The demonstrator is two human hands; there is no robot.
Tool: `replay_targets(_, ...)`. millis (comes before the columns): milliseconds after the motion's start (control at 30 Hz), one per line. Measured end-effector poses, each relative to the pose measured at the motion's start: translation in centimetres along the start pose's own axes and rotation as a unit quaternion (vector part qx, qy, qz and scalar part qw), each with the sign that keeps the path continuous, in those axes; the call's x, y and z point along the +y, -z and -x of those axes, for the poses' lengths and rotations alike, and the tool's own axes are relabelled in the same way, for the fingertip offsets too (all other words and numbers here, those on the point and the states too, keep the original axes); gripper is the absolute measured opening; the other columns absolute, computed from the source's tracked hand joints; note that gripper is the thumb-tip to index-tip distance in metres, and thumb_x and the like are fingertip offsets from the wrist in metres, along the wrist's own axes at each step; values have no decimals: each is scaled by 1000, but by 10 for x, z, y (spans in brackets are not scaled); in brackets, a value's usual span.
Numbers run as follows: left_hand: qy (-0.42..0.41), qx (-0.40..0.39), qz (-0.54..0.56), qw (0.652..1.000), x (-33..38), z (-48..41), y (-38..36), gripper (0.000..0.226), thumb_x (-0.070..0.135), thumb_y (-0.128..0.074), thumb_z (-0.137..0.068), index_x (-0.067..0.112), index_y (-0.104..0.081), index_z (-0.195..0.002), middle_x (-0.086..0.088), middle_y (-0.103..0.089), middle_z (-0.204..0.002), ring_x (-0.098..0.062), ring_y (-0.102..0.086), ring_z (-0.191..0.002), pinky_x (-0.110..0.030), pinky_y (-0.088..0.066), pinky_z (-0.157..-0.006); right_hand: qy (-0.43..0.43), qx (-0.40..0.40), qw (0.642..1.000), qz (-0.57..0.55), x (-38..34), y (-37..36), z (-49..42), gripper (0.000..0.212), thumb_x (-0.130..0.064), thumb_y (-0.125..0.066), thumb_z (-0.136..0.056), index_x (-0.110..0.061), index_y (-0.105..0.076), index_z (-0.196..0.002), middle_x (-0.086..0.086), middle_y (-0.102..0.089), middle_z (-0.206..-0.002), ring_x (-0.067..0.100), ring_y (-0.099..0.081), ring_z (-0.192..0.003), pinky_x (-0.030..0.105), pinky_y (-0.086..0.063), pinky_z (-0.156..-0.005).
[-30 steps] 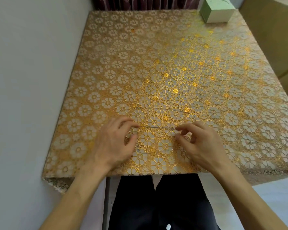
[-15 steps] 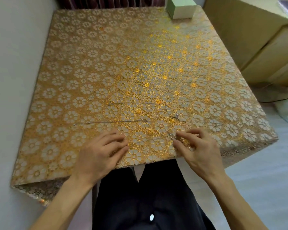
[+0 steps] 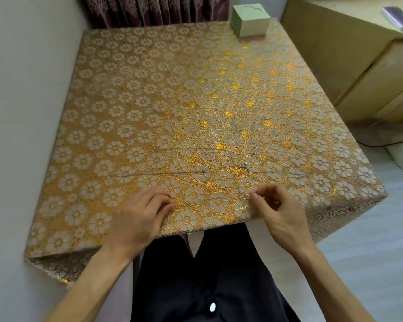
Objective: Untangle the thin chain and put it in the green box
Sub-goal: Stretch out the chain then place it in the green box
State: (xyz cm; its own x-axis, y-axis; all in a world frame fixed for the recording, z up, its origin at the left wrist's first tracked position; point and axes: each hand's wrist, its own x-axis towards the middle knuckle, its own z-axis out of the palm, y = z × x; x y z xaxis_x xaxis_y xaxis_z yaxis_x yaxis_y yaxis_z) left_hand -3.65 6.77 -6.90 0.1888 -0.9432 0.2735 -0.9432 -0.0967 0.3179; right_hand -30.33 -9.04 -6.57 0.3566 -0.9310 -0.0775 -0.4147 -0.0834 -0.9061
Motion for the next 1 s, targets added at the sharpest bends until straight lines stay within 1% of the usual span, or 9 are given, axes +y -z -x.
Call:
replay_targets(200,12,-17,-35,999,2,-7,-2,34,37,-46,-98,13,-68,-91,-1,-68,-100,-23,-65,-95,-39,-57,-75,-39,-10,991,-129,-11,14,-5,8,-15,-66,-96,-22,-69,-99,-7,-73,-85,9,-66,-77,21,-53,-65)
replay_targets(267,31,-28,-26,999,1,-11,-2,32,35,-43,-98,12,-65,-93,-1,-66,-96,-23,-62,-89,-42,-56,-71,-58,-26,984,-166,-15,16,-7,12,-13,-62,-98,-18,-70,-105,-3,-73,-86,12,-67,-79,21,-55,-64)
replay_targets(367,90,-36,23,995,7,-18,3,28,35,-41,-101,15,-61,-95,5,-62,-87,-18,-57,-81,-41,-53,-65,-70,-37,976,-203,-21,16,-9,14,-12,-61,-98,-12,-70,-110,-2,-73,-85,16,-70,-84,25,-56,-72)
replay_targets(500,134,-58,55,988,10,-22,11,4,25,-55,-101,24,-56,-97,11,-57,-83,-14,-54,-79,-43,-52,-65,-100,-17,945,-311,-31,15,-13,21,-15,-69,-87,-11,-71,-107,3,-75,-92,25,-72,-93,31,-55,-80)
replay_targets(567,129,-93,29,987,12,-26,15,3,27,-58,-98,25,-57,-98,12,-58,-88,-15,-55,-85,-44,-53,-71,-96,-21,936,-338,-37,15,-14,26,-17,-71,-79,-11,-71,-105,4,-75,-90,24,-73,-92,29,-56,-79)
replay_targets(667,125,-164,12,978,27,-40,21,26,39,-61,-94,28,-60,-118,11,-52,-121,-11,-48,-116,-35,-46,-97,-89,-45,934,-344,-45,12,-15,29,-16,-73,-78,-8,-71,-106,6,-75,-93,25,-74,-90,28,-58,-78)
replay_targets(767,128,-157,167,965,59,-64,29,42,47,-62,-93,37,-52,-133,22,-44,-135,4,-38,-126,-24,-32,-104,-84,-71,945,-308,-52,8,-19,23,-13,-72,-85,-8,-71,-108,9,-76,-97,27,-74,-93,30,-57,-80)
replay_targets(900,137,-180,325,918,83,-95,23,47,41,-59,-98,41,-47,-144,28,-54,-135,9,-48,-124,-27,-41,-105,-69,-108,955,-266,-59,4,-23,17,-5,-68,-91,-11,-72,-107,7,-76,-97,25,-75,-92,26,-57,-76)
replay_targets(1000,145,-243,367,886,84,-108,17,33,32,-56,-102,34,-60,-135,22,-65,-125,11,-55,-115,-22,-44,-101,-56,-126,960,-243,-62,3,-25,17,-3,-67,-92,-14,-72,-105,4,-76,-95,23,-74,-91,26,-58,-76)
